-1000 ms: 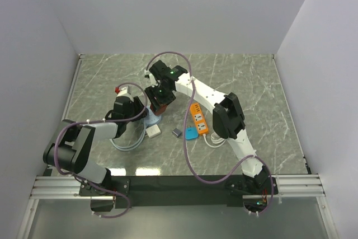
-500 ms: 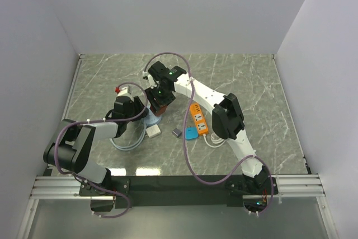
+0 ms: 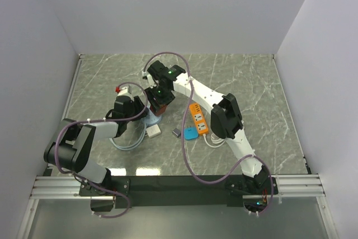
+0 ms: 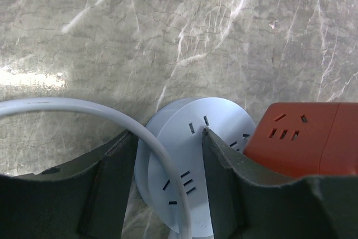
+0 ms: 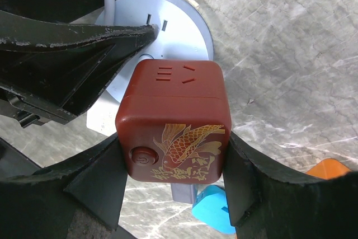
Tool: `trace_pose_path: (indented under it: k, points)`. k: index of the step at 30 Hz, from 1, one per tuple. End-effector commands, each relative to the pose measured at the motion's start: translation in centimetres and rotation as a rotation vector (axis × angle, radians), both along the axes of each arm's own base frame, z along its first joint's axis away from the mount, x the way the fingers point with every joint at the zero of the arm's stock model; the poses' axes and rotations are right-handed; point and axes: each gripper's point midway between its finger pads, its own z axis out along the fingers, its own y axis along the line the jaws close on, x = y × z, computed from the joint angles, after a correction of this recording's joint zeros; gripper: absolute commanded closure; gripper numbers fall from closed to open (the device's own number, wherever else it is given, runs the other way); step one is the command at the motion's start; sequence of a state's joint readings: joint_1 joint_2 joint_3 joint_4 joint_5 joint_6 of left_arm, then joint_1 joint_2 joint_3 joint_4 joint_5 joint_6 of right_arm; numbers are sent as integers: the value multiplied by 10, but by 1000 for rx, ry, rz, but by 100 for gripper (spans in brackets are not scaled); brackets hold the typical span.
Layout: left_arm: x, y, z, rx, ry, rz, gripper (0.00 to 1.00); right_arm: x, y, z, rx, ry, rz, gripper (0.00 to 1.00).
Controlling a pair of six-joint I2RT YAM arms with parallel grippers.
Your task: Insert the plug
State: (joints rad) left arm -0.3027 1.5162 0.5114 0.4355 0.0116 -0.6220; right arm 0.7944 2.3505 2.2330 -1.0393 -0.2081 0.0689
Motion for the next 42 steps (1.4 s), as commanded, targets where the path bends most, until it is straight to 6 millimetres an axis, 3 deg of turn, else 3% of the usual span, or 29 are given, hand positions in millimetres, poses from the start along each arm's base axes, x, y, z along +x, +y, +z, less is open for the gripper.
trace_pose_path:
  k: [1,26,42]
  points:
    - [1,-3,-4,10,19,-15,45,-5,-11,-25,-78,40,3,100]
    - [1,-6,-7,5,27,-28,45,18,-11,-17,-63,-33,-112,100]
    - [2,-6,-7,7,25,-30,45,15,-21,-22,-128,-60,-142,100]
